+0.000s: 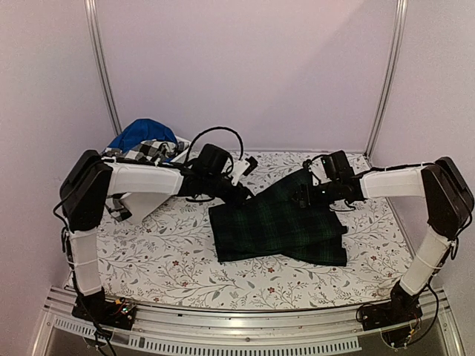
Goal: Fold and stack the mixed laundry pile
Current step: Smooth out the rectangle-folded skirt at the center of the board.
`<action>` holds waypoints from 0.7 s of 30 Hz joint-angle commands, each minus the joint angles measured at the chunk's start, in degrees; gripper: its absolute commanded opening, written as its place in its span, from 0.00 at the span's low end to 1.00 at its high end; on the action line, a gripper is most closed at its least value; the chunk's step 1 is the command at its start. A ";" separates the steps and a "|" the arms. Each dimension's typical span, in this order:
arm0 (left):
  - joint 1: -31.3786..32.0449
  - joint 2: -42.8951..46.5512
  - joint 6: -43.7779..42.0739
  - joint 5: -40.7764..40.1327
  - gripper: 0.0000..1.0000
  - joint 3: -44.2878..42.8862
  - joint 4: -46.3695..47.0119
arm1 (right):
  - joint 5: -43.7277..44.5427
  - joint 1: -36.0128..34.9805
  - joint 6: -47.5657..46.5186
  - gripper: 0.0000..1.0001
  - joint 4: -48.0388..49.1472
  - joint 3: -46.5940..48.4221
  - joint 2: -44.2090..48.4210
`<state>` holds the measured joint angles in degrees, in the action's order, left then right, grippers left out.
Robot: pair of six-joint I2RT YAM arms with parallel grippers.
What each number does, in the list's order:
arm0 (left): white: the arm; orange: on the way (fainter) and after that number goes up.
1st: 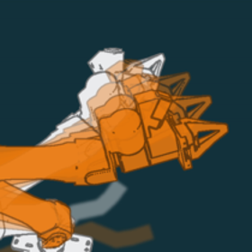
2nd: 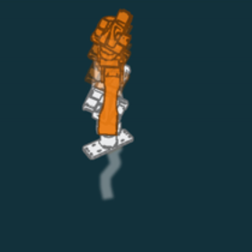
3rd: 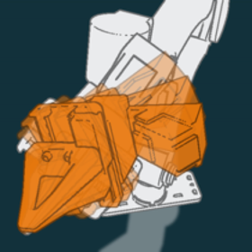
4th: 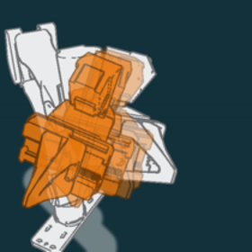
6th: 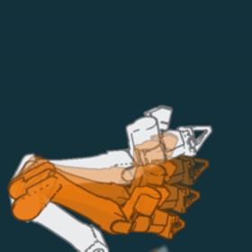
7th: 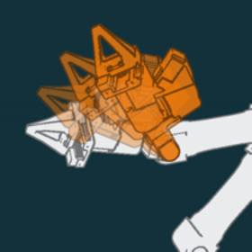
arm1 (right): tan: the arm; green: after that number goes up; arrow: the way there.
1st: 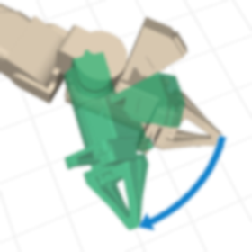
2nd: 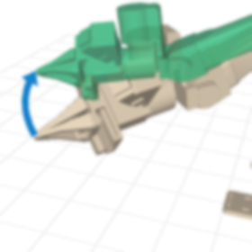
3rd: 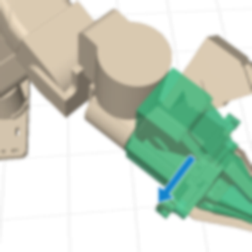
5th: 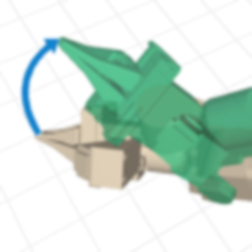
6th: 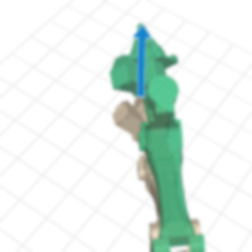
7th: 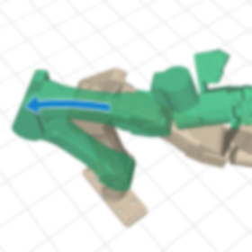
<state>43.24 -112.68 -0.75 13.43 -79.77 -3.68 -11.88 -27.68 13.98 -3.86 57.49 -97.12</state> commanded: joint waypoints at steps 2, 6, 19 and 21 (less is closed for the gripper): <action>0.70 -6.19 2.66 -3.37 0.51 1.29 -6.08 | -4.81 2.93 -0.30 0.76 -2.82 -3.61 -4.18; 0.91 -6.14 4.43 -4.43 0.47 6.57 -7.02 | -7.50 3.06 1.58 0.74 0.15 -12.27 -3.11; 4.84 5.54 3.50 -10.10 0.55 12.16 1.29 | -16.85 5.81 0.22 0.70 -0.07 6.13 -6.28; 8.06 4.87 0.24 -11.78 0.58 8.96 1.57 | -19.35 7.24 1.22 0.72 0.17 5.87 -2.82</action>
<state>45.60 -110.52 4.10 4.54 -66.43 -5.52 -25.58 -22.50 15.14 -2.46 61.36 -105.73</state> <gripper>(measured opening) 0.555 0.705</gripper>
